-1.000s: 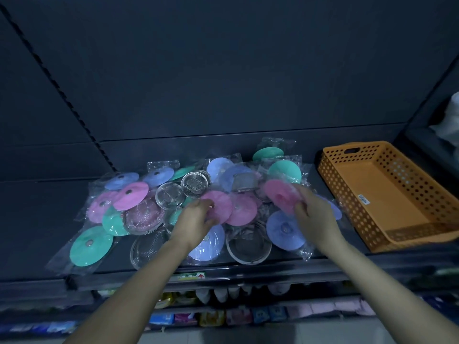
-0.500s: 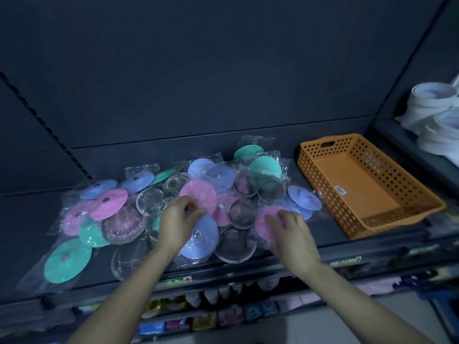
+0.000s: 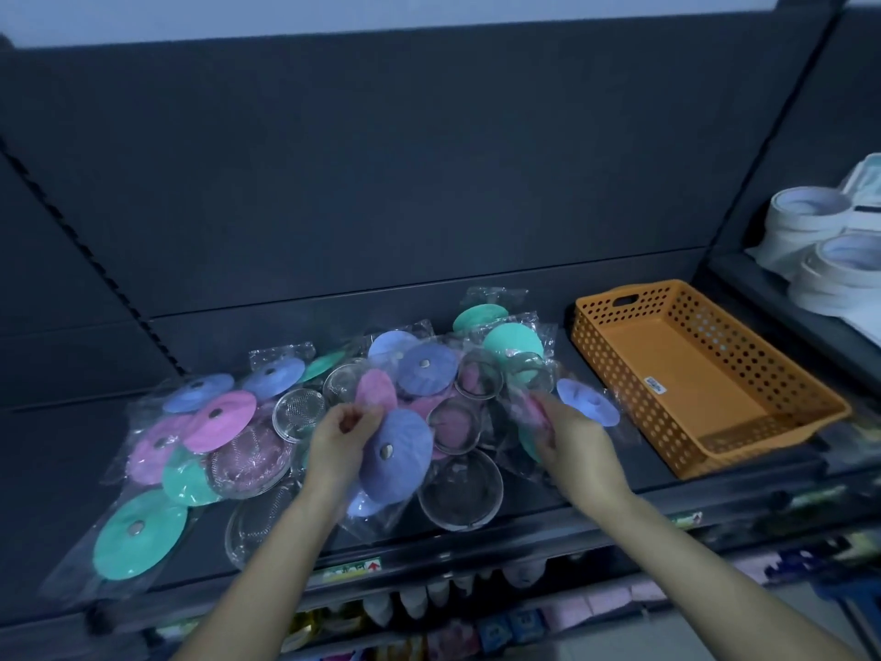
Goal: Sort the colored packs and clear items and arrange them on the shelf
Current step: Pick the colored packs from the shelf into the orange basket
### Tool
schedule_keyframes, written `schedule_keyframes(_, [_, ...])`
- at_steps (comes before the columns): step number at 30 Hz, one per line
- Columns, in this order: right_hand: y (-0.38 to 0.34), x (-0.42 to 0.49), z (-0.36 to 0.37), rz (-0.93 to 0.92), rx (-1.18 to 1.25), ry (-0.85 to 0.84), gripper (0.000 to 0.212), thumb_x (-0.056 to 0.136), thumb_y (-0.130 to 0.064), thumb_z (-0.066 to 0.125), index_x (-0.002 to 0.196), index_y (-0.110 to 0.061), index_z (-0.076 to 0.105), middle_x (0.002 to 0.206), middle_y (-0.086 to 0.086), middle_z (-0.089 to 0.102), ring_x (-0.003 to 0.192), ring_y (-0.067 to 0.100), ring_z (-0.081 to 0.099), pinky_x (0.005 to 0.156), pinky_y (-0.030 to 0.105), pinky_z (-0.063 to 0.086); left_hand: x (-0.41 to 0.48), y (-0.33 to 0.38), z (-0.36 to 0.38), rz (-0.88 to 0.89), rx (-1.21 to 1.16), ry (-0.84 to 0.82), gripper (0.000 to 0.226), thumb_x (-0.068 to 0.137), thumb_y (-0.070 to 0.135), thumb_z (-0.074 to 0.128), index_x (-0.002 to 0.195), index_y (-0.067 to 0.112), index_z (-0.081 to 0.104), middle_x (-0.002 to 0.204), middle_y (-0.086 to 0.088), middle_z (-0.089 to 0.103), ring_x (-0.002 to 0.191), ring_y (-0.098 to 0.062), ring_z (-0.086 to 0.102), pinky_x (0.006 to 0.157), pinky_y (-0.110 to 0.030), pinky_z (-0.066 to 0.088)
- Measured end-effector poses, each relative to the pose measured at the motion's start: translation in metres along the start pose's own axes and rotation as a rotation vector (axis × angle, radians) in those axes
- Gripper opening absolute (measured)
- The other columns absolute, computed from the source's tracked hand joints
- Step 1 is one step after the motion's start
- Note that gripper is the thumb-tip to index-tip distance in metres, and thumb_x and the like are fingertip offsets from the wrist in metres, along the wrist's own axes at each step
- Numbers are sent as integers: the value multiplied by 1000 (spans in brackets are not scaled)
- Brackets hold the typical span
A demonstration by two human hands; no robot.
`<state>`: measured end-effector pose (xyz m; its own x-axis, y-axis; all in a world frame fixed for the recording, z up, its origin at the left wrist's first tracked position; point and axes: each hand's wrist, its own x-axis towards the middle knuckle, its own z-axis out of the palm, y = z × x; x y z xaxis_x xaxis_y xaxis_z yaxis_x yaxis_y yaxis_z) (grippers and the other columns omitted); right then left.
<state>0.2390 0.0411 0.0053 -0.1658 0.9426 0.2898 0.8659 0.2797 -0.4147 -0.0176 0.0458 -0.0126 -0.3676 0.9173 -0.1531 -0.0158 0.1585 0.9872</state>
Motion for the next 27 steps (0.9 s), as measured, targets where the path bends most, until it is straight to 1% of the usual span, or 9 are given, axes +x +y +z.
schedule_keyframes(3, [-7, 3, -8, 157, 286, 134, 42, 84, 7, 49, 117, -16, 61, 71, -1, 59, 56, 6, 52, 52, 25, 46, 0, 4, 2, 83, 126, -24, 19, 86, 16, 66, 85, -2, 59, 76, -6, 60, 71, -18, 52, 68, -31, 41])
schedule_keyframes(4, [-9, 3, -10, 227, 361, 179, 44, 85, 6, 49, 118, -21, 60, 70, -3, 60, 54, 4, 53, 53, 18, 45, 0, 5, 3, 99, 136, -35, 20, 86, 17, 67, 83, -1, 58, 76, -6, 60, 71, -19, 51, 70, -33, 41])
schedule_keyframes(7, [-16, 4, -10, 417, 532, 333, 33, 85, -1, 55, 109, -22, 62, 56, -8, 50, 44, -2, 45, 44, 8, 35, -1, 12, 10, 138, 121, -70, 23, 85, 18, 67, 80, -1, 56, 74, -6, 58, 68, -16, 50, 68, -32, 41])
schedule_keyframes(10, [-23, 6, -10, 500, 697, 405, 9, 81, -3, 59, 88, -8, 63, 55, -3, 49, 41, 2, 39, 41, 12, 33, -3, 19, 20, 159, 64, -96, 20, 85, 15, 67, 79, 0, 56, 72, -3, 57, 66, -13, 49, 65, -28, 41])
schedule_keyframes(13, [-35, 6, -8, 576, 885, 425, 3, 78, 0, 58, 79, 3, 57, 59, 2, 46, 50, 12, 39, 47, 27, 33, -5, 23, 35, 145, 14, -154, 15, 85, 16, 67, 78, 6, 59, 71, 2, 61, 66, -9, 53, 65, -24, 44])
schedule_keyframes(18, [-47, 4, -9, 616, 1048, 360, 19, 76, 5, 54, 63, -8, 49, 60, 5, 42, 54, 14, 37, 49, 27, 30, -16, 31, 76, 198, -12, -238, 16, 85, 12, 67, 73, 9, 57, 65, 6, 61, 62, -6, 55, 64, -18, 44])
schedule_keyframes(20, [-43, 7, -15, 629, 1111, 336, 11, 79, 4, 58, 70, 1, 53, 64, 7, 48, 60, 16, 41, 55, 31, 33, -18, 34, 95, 192, 24, -267, 14, 86, 17, 65, 76, 10, 57, 69, 2, 64, 68, -12, 59, 66, -22, 45])
schedule_keyframes(24, [-20, 18, -42, 710, 1355, 256, 8, 85, -9, 58, 77, -9, 60, 66, 7, 52, 60, 18, 49, 50, 27, 38, -18, 46, 136, 250, 31, -230, 13, 87, 20, 64, 79, 14, 55, 72, -1, 64, 68, -15, 60, 63, -19, 46])
schedule_keyframes(27, [6, 31, -66, 621, 1452, 160, 15, 86, -22, 59, 85, -8, 64, 77, 11, 62, 69, 24, 59, 55, 28, 45, -15, 55, 173, 301, 78, -193, 17, 86, 25, 66, 79, 15, 54, 71, -3, 64, 68, -16, 61, 65, -24, 48])
